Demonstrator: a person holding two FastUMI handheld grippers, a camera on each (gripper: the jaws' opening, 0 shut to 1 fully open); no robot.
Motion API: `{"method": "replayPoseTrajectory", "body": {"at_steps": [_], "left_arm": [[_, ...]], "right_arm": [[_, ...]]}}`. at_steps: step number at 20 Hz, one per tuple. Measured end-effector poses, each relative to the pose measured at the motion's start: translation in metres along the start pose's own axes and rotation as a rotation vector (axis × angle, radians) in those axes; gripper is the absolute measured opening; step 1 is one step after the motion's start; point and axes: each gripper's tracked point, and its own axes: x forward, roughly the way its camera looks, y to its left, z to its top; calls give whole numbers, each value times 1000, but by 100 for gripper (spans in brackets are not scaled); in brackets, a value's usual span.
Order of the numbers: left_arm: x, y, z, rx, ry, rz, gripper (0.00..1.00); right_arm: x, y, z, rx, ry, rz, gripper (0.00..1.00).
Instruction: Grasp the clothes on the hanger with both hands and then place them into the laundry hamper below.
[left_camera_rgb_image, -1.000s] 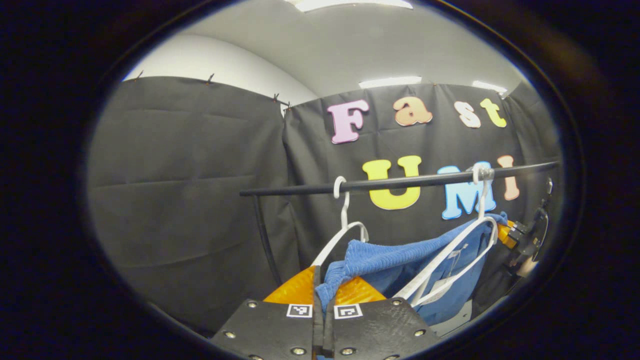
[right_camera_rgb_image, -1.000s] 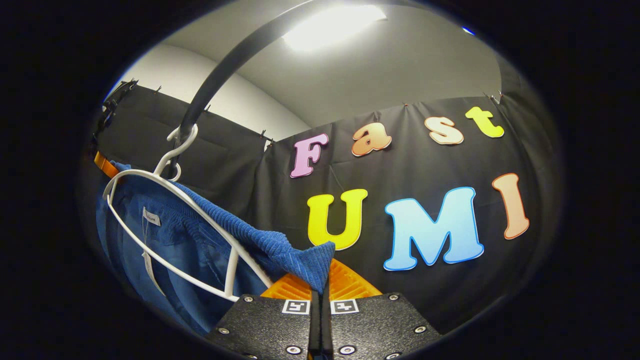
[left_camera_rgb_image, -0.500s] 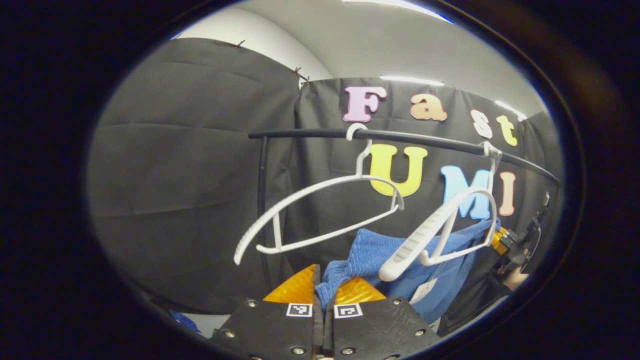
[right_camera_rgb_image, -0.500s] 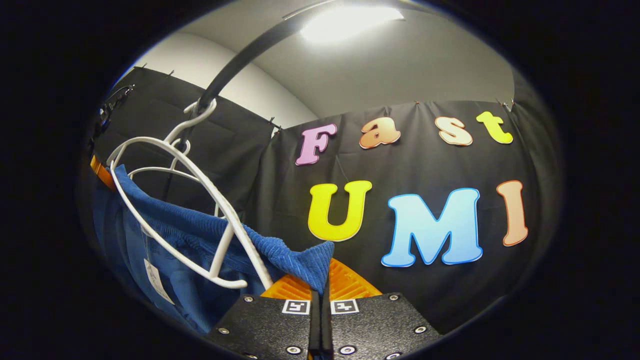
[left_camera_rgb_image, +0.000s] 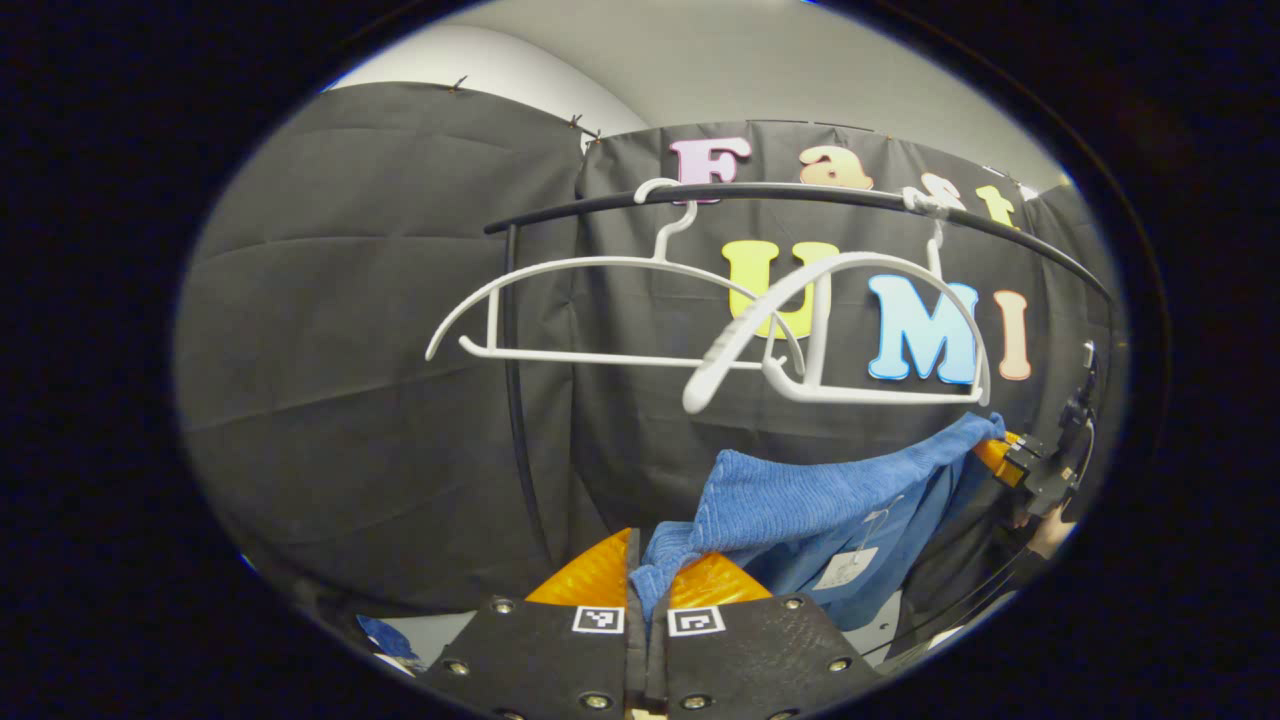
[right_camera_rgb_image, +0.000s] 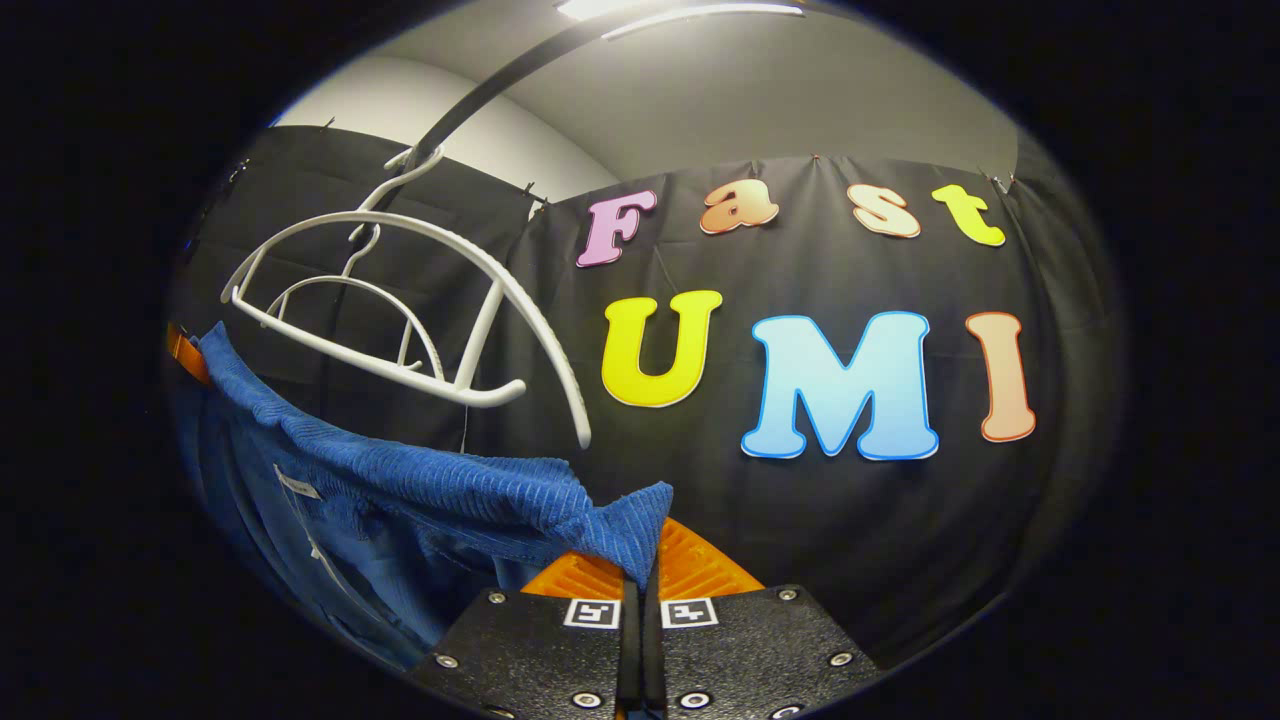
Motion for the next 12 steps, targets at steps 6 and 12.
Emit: {"method": "replayPoseTrajectory", "body": {"at_steps": [6, 12], "left_arm": [[-58, 16, -29, -94, 37, -64, 5], [-108, 47, 4, -19, -12, -158, 5]], "right_arm": [[-55, 16, 0, 32, 79, -37, 1], [-123, 53, 55, 133, 86, -139, 1]]}}
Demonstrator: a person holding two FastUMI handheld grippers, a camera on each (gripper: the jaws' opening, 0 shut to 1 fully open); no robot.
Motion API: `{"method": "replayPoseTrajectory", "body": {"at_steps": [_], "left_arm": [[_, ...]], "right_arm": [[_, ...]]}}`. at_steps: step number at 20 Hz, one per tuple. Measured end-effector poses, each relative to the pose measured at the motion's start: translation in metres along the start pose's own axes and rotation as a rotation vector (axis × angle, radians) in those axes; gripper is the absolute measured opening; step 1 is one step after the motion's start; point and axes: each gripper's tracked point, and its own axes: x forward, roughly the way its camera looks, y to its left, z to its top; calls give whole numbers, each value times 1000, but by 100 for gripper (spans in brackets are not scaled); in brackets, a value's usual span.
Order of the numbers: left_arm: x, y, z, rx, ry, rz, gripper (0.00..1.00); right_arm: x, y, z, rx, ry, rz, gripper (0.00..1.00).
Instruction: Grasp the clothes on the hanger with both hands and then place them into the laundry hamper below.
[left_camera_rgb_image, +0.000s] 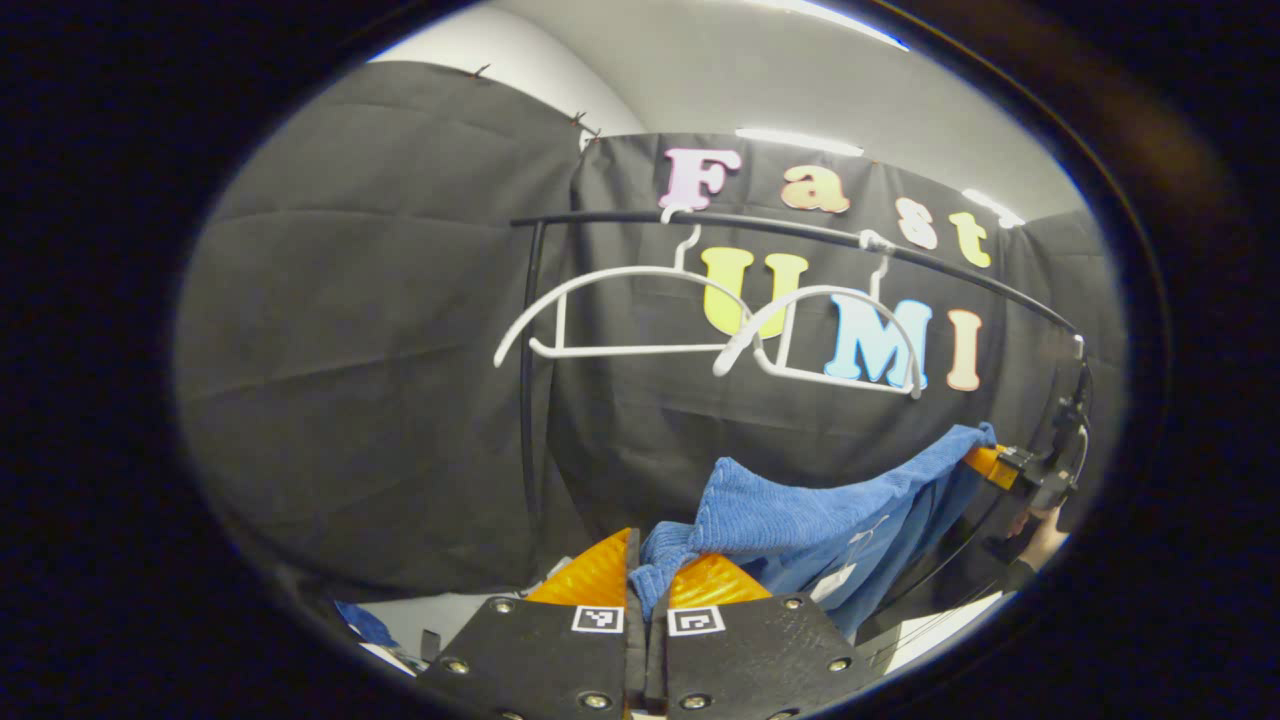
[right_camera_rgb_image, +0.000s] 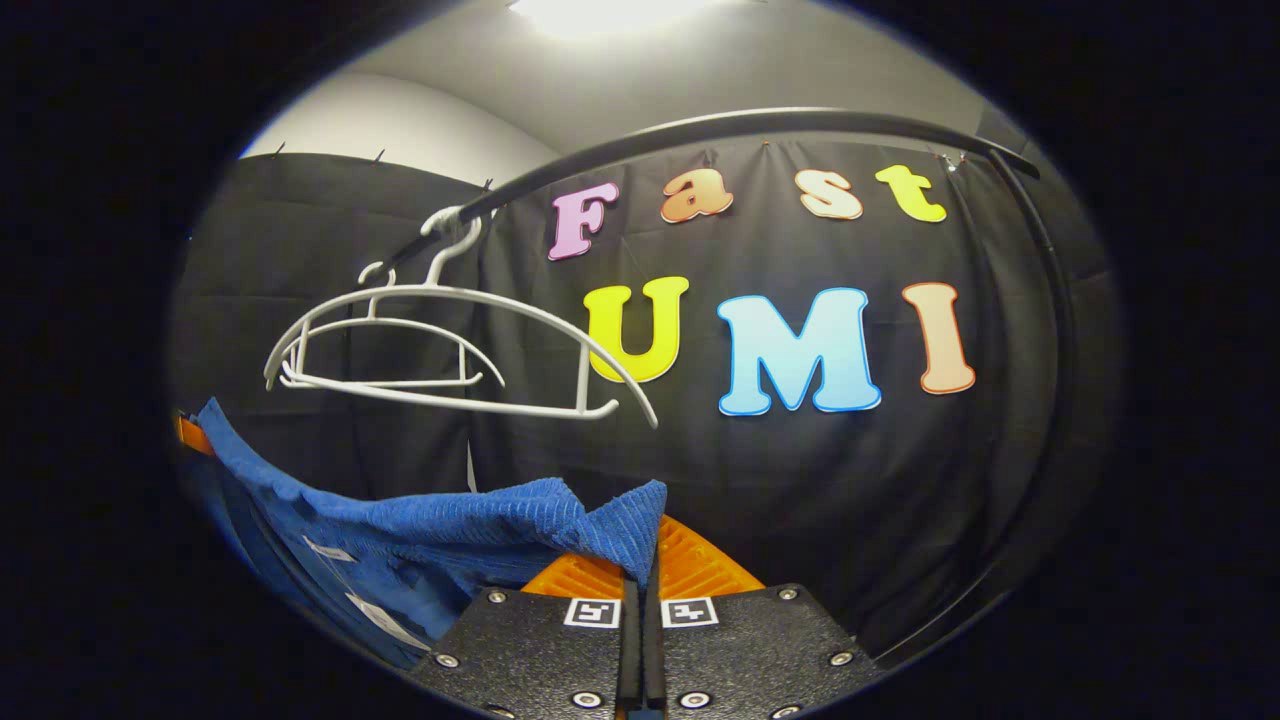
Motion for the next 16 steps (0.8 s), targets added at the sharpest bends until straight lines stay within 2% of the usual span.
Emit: {"method": "replayPoseTrajectory", "body": {"at_steps": [2, 7, 9, 10, 11, 13, 16], "left_arm": [[-11, -7, 16, 25, -36, -70, 0], [-36, -22, 27, 3, -19, -262, 1], [-37, -30, 23, 20, 7, -311, 1], [-39, -36, 17, 26, 25, -327, 5], [-42, -46, 12, 33, 36, -353, 1], [-45, -73, -1, 50, 53, -393, 1], [-46, -108, -34, 49, 117, -400, 1]], "right_arm": [[-24, 9, 17, -6, -9, -54, 1], [-97, 35, 34, 16, 18, -167, 0], [-121, 39, 37, 11, 14, -211, 0], [-132, 41, 34, 14, 33, -227, 0], [-140, 46, 28, 26, 41, -230, 1], [-154, 57, 19, 43, 49, -220, 1], [-171, 68, -15, 80, 135, -172, 1]]}}
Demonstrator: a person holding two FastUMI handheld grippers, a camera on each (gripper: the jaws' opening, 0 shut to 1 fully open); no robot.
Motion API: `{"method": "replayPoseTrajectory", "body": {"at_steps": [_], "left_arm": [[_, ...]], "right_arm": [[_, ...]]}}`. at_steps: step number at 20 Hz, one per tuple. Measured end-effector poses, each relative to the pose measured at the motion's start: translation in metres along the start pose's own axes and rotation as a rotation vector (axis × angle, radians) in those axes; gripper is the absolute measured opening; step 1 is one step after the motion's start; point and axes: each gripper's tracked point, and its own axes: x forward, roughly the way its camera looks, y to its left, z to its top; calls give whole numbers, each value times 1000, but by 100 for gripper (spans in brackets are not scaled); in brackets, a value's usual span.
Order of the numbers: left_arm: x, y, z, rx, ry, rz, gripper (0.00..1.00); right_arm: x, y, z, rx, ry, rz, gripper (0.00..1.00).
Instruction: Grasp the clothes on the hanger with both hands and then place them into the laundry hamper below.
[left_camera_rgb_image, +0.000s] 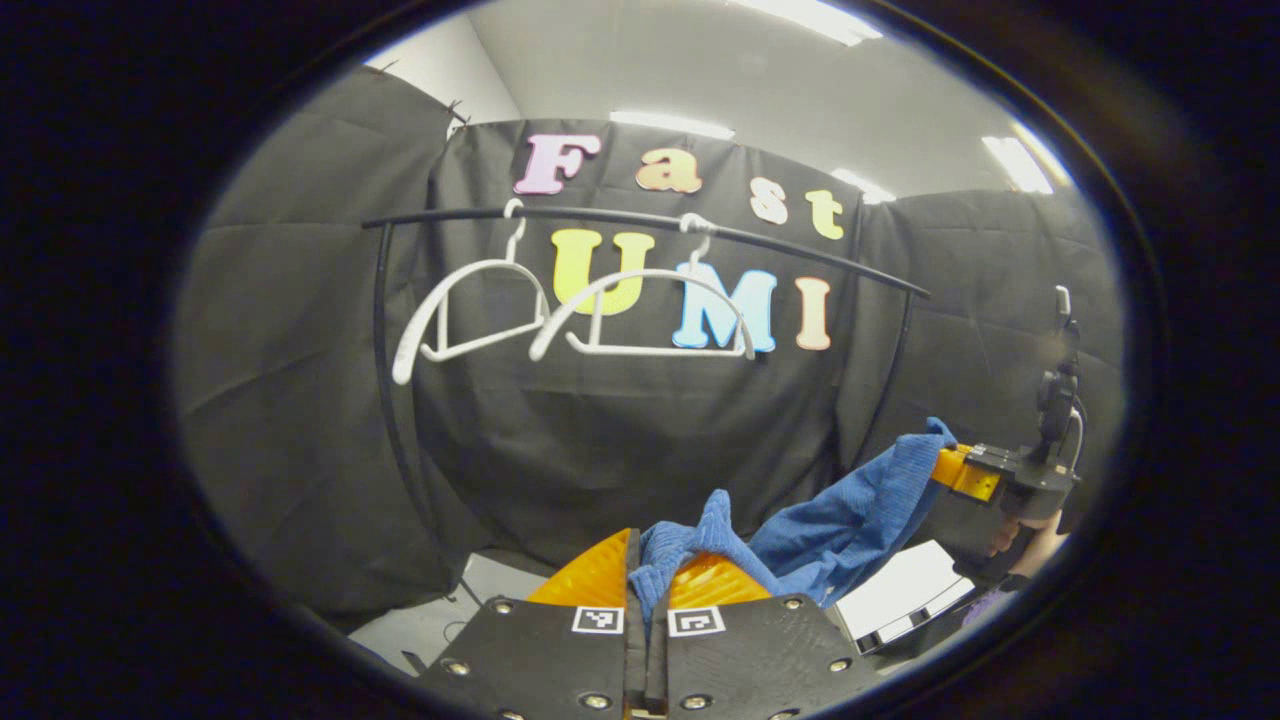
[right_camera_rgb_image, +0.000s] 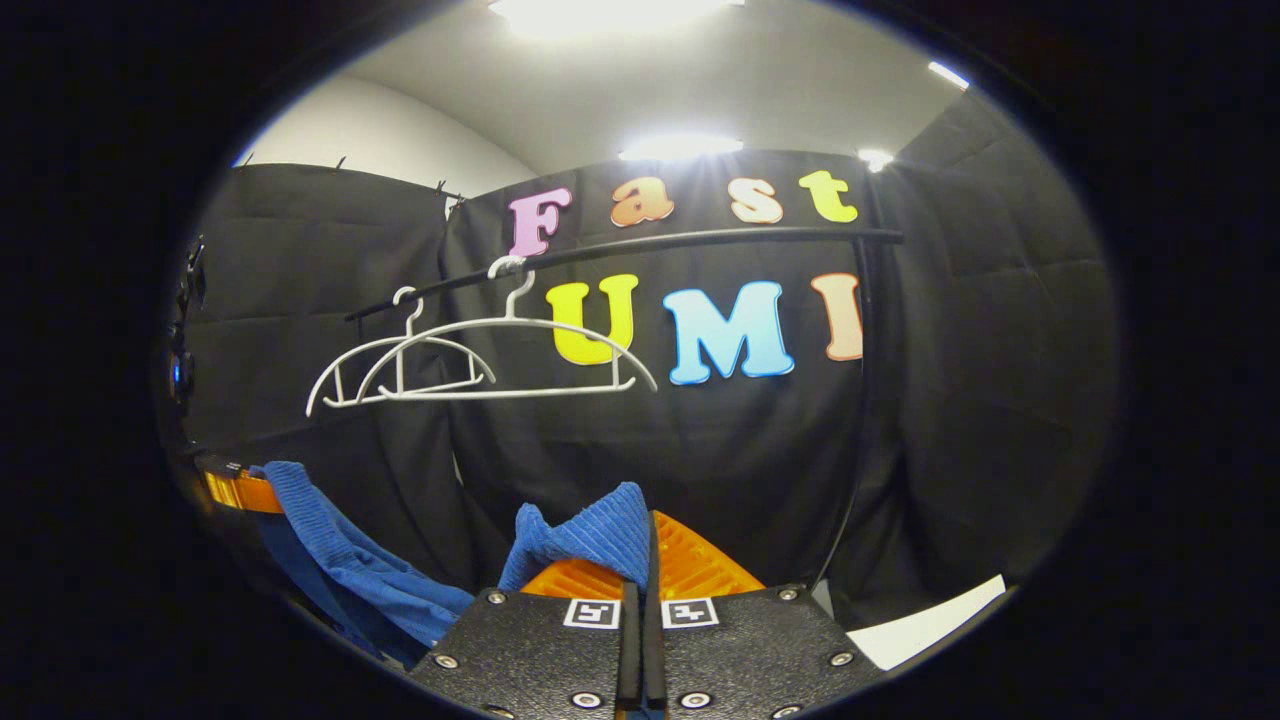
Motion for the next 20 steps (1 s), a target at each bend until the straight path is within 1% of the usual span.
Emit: {"method": "replayPoseTrajectory", "body": {"at_steps": [1, 3, 4, 5, 7, 9, 11, 12, 13, 16, 17, 19, 20], "left_arm": [[3, -11, -9, -3, 19, 4, 5], [6, -30, -29, 10, 62, 28, 1], [7, -36, -39, 23, 84, 45, 5], [8, -43, -51, 41, 101, 54, 1], [7, -50, -73, 59, 137, 91, 1], [12, -53, -102, 39, 175, 117, 1], [21, -54, -140, 12, 234, 125, 2], [25, -53, -160, 14, 262, 125, 6], [29, -48, -178, 21, 293, 126, 2], [41, -40, -227, 15, 362, 112, 2], [46, -39, -242, 30, 385, 107, 2], [57, -26, -269, 77, 417, 108, 2], [62, -23, -282, 76, 433, 96, 2]], "right_arm": [[-4, 0, -13, 20, 35, 9, 1], [-13, -2, -34, 77, 89, 27, 1], [-16, -5, -41, 107, 108, 33, 1], [-19, -9, -52, 136, 128, 35, 1], [-24, -19, -74, 176, 170, 42, 1], [-24, -29, -103, 199, 227, 41, 1], [-24, -40, -132, 227, 301, 21, 1], [-25, -44, -146, 244, 336, 7, 1], [-25, -45, -161, 252, 370, -2, 1], [-29, -50, -198, 203, 463, -43, 2], [-30, -54, -211, 196, 490, -61, 2], [-29, -47, -231, 196, 530, -76, 2], [-27, -44, -242, 191, 552, -84, 2]]}}
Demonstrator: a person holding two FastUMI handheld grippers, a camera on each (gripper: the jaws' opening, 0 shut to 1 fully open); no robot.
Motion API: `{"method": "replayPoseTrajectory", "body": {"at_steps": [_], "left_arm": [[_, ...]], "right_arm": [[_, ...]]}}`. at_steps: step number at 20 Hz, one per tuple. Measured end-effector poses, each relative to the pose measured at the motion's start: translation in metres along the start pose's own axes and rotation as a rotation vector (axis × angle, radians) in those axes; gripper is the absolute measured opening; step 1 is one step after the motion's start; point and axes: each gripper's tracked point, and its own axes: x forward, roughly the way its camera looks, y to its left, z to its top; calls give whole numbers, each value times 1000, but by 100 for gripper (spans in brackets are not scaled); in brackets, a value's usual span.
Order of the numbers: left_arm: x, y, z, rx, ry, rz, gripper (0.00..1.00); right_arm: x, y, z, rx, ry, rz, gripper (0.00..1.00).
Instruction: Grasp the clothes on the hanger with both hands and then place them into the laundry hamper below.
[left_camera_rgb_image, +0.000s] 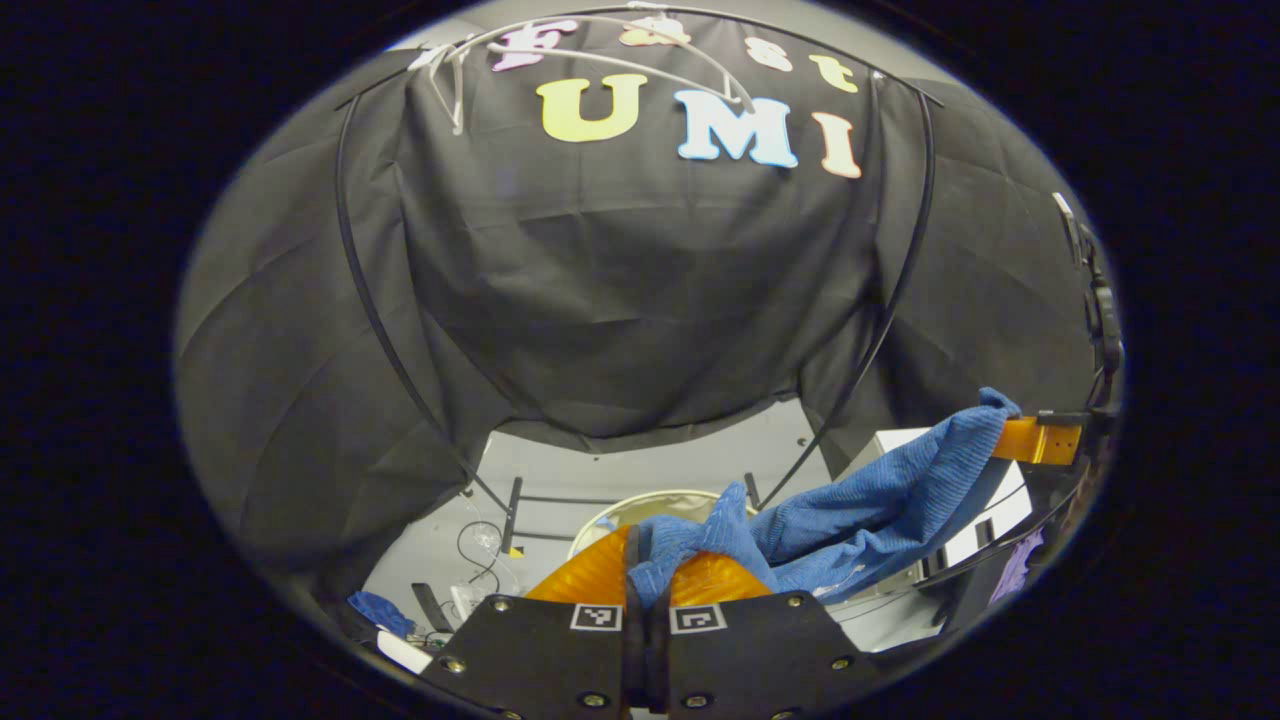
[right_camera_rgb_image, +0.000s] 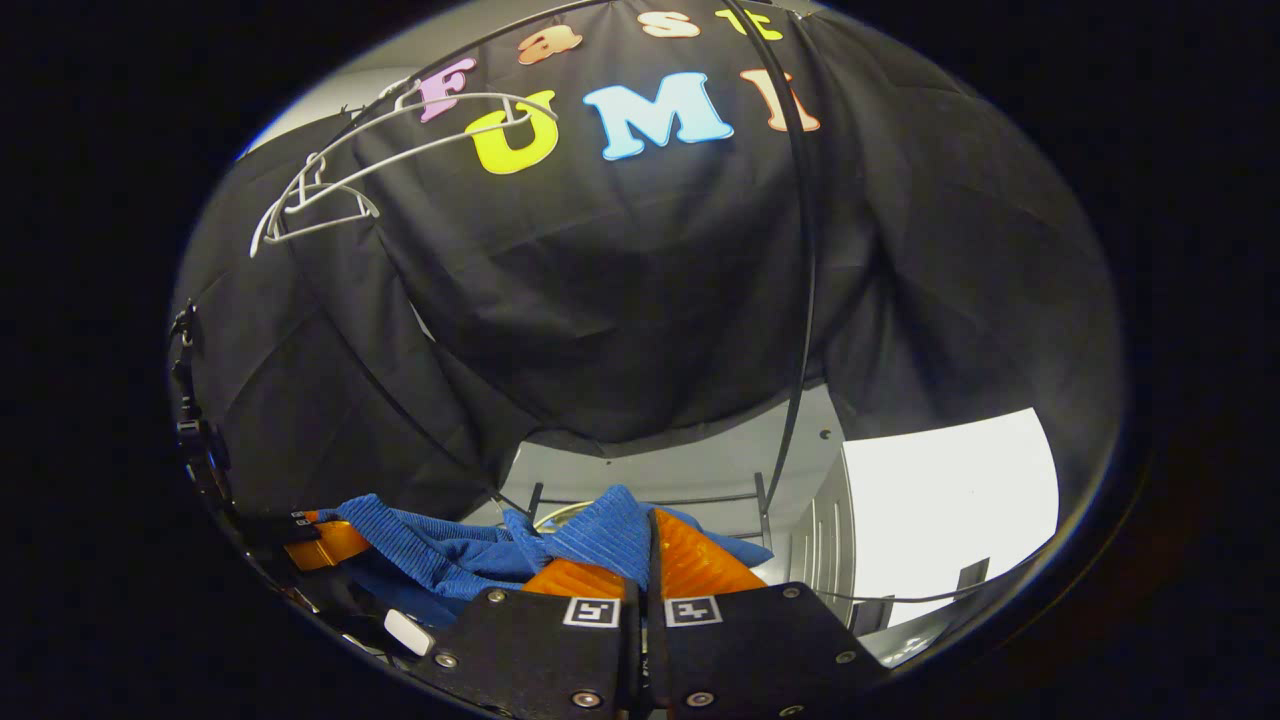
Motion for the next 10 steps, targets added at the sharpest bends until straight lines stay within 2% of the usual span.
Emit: {"method": "replayPoseTrajectory", "body": {"at_steps": [6, 10], "left_arm": [[66, 17, -56, -27, 122, -56, 2], [106, 54, -99, -54, 193, -53, 2]], "right_arm": [[46, 19, -52, -8, 150, -64, 4], [72, 24, -87, 86, 255, -118, 3]]}}
